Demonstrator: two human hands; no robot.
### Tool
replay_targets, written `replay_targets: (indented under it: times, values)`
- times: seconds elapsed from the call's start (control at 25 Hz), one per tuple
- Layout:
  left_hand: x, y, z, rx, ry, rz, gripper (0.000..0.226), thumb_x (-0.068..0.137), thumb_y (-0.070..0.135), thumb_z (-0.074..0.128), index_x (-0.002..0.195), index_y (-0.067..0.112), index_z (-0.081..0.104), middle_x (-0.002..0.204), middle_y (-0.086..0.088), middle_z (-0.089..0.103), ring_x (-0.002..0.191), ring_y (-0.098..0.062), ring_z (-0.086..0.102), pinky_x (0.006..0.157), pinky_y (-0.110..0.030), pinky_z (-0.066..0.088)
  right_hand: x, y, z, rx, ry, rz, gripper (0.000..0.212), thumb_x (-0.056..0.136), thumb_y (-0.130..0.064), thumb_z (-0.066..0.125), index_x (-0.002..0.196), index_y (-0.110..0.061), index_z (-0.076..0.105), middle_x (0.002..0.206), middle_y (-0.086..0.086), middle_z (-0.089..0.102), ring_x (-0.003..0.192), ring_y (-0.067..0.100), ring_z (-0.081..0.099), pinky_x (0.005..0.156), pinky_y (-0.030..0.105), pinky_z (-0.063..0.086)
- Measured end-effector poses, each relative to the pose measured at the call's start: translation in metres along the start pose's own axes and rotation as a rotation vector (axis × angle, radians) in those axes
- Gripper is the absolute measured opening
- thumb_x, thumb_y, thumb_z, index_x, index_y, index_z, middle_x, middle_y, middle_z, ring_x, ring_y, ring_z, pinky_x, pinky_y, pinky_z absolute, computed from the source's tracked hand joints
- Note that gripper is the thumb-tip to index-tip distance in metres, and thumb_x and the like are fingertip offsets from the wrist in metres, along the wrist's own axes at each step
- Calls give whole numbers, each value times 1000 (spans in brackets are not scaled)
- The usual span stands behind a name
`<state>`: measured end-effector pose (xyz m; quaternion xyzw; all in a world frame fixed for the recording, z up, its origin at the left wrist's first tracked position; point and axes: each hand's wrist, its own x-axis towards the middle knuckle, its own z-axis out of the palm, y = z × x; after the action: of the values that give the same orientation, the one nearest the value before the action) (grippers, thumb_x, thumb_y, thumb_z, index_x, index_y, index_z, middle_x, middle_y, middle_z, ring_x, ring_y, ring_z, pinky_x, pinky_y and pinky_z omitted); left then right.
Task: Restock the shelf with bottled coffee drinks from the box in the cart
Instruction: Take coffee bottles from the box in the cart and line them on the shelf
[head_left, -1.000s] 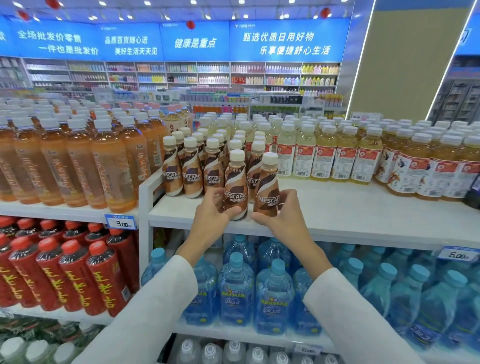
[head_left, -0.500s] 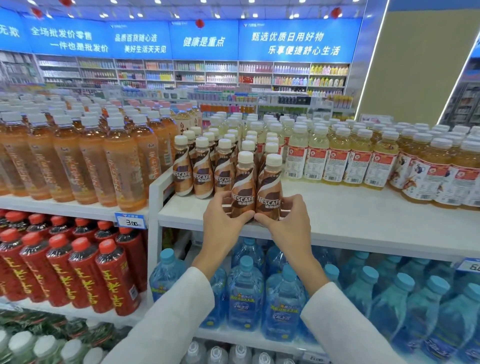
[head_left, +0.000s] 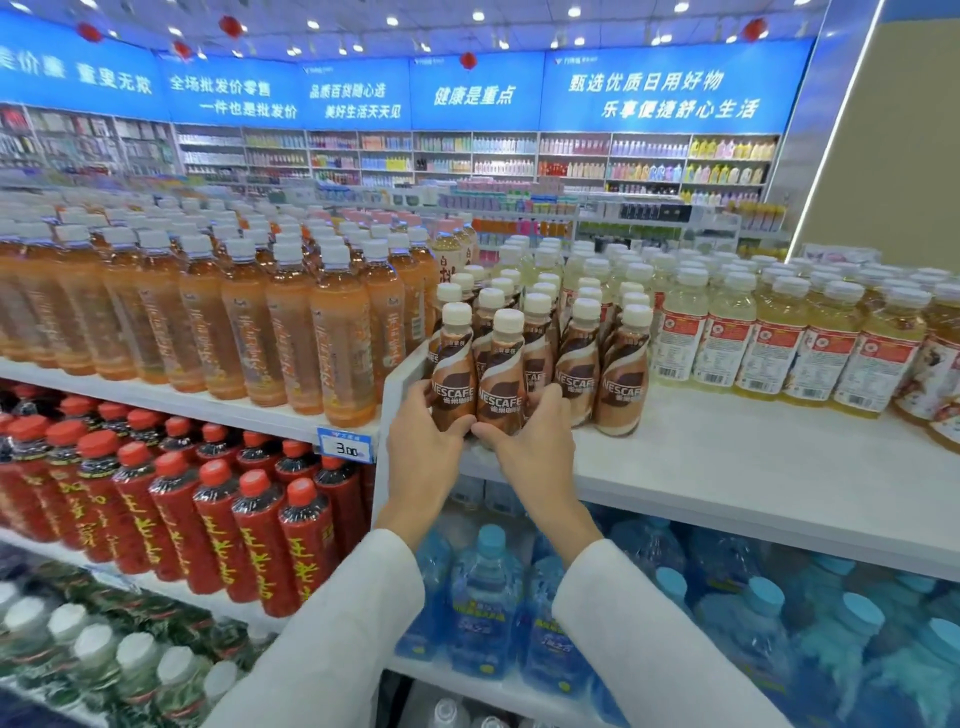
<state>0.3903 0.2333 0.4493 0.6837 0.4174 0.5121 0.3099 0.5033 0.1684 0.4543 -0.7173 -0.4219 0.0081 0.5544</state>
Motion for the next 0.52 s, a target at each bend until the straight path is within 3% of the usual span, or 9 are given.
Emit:
replay_targets:
  times: [0.12,0.28,0.44,0.52]
  values:
    - [11,-4,-7,73,45,5,49,85,23,79,125,16,53,115,1,67,109,-21,64,84,-29,46,5,-9,22,-10,20,-14,67,68,-37,92,106,-17,41,112,3,47,100,23,54,85,36,49]
    - [9,-6,-2,151,66,40,45,89,25,74,129,13,57,118,-8,64,110,-28,60,90,-40,49,12,-9,33,-33,36,-4,68,68,-39,92,107,-16,41,116,6,47,102,25,53,83,35,48]
    - [8,-12,-4,198,115,144,43,88,26,77,126,15,61,120,-2,42,94,-24,62,80,-32,51,14,-3,28,5,-4,7,69,68,-42,91,109,-20,41,116,2,48,102,18,52,82,28,44]
    - [10,-13,-6,196,95,114,45,89,26,76,128,14,59,115,-2,49,98,-24,59,82,-37,51,14,-3,27,26,-29,3,65,69,-37,91,109,-21,41,115,1,50,103,17,53,84,31,48]
